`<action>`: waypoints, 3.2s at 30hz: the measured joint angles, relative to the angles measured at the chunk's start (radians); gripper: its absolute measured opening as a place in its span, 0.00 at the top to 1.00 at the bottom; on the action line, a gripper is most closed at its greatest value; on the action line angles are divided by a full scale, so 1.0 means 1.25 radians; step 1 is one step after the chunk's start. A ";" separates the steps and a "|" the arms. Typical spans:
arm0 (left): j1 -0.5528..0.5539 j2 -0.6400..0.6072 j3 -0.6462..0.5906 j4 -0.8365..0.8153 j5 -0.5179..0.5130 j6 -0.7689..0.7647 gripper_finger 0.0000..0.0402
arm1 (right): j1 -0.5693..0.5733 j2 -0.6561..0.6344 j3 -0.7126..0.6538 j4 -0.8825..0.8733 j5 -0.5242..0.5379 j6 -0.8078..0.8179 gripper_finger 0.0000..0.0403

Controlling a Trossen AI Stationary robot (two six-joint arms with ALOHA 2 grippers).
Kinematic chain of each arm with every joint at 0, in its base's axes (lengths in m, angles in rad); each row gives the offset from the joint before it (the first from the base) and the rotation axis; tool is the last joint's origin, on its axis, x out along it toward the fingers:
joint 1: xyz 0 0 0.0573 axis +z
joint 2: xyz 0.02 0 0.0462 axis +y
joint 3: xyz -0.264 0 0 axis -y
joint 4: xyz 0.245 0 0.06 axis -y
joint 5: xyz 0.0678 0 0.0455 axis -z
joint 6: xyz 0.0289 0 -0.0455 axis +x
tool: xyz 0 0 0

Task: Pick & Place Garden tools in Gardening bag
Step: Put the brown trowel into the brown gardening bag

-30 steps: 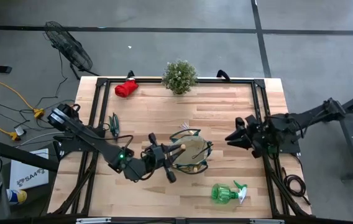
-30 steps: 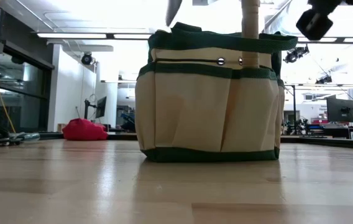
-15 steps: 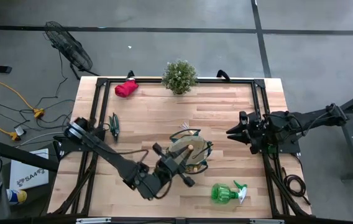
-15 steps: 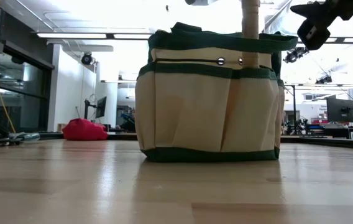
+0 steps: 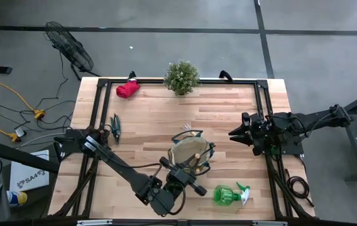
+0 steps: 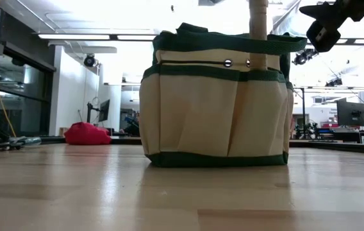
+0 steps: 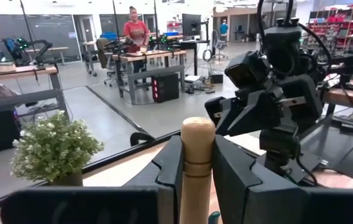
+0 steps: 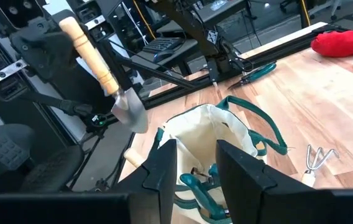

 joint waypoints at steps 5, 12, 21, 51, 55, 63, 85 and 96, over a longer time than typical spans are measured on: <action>-0.005 0.003 0.001 0.000 -0.002 -0.008 0.87 | 0.000 0.001 0.000 0.000 0.000 0.000 0.74; -0.018 0.003 0.001 0.000 -0.001 -0.008 0.87 | 0.000 0.001 0.000 0.000 0.000 0.000 0.74; -0.040 0.003 -0.022 -0.022 0.001 -0.077 0.87 | 0.000 0.001 0.000 0.000 0.000 0.000 0.74; -0.025 0.064 -0.032 -0.185 -0.002 -0.239 0.87 | 0.000 0.002 0.000 0.000 0.000 -0.001 0.74; -0.025 0.064 -0.032 -0.152 -0.002 -0.159 0.87 | 0.000 0.001 0.000 0.000 0.000 -0.001 0.74; -0.009 0.064 -0.032 -0.167 -0.002 -0.133 0.87 | 0.000 0.001 0.000 0.000 0.000 -0.001 0.74; 0.022 0.064 -0.032 -0.363 0.001 -0.287 0.87 | 0.000 0.001 0.000 0.000 0.000 -0.001 0.74; 0.022 0.064 -0.031 -0.531 0.000 -0.439 0.87 | 0.000 0.001 0.000 0.000 0.000 -0.001 0.74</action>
